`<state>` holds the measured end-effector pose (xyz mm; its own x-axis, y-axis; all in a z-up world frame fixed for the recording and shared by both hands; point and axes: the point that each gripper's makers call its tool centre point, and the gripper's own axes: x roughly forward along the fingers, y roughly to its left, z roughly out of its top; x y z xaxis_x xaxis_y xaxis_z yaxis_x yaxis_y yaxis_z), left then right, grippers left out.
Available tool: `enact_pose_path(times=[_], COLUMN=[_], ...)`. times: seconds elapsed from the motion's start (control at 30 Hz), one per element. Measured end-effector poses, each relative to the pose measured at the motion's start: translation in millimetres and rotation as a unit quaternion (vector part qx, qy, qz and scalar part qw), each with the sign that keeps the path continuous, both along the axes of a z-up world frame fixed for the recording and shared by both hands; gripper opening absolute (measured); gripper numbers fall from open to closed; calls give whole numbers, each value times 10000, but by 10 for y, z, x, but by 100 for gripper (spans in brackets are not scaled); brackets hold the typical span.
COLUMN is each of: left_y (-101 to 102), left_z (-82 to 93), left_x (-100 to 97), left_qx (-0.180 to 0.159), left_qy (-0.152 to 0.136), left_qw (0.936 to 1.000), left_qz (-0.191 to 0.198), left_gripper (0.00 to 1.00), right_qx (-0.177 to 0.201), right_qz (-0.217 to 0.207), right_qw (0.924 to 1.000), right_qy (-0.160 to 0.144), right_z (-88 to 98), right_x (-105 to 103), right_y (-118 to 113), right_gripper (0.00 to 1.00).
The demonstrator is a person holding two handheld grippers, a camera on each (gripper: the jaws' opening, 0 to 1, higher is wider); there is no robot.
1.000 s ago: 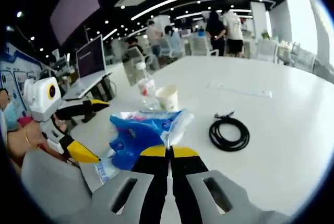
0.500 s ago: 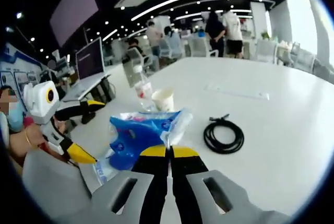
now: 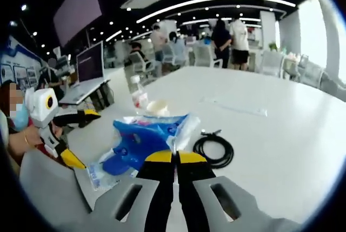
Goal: Arrange the tabletop items into an orderly group along one side of the table until the central work area is clear of visible clutter.
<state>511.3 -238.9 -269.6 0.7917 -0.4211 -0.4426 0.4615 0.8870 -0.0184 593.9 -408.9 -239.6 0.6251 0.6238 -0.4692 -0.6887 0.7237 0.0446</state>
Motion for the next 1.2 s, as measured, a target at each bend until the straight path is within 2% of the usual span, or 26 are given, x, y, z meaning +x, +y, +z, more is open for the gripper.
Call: enact_pose_path(times=[0.13, 0.37, 0.6, 0.87, 0.97, 1.2], left_y=[8, 39, 50, 83, 98, 162], left_z=[-2, 15, 19, -23, -3, -12], left_x=[-17, -10, -2, 5, 24, 42], left_qx=[-35, 12, 32, 338, 306, 87], left_qy=[13, -38, -66, -88, -157, -87], left_qw=[10000, 10000, 9999, 9993, 9993, 9994], left_qz=[12, 58, 87, 111, 155, 310], left_gripper=[99, 99, 99, 99, 99, 98], right_qx=[-58, 222, -41, -131, -257, -575], right_qz=[-101, -181, -376, -511, -513, -518], right_qw=[9999, 9996, 9993, 9986, 9983, 9969], right_qy=[-20, 56, -61, -52, -72, -110], right_z=[3, 40, 18, -68, -127, -248], right_x=[89, 238, 406, 600, 675, 842], right_y=[-114, -301, -596, -818, -883, -1032], right_gripper=[1, 1, 1, 1, 1, 1])
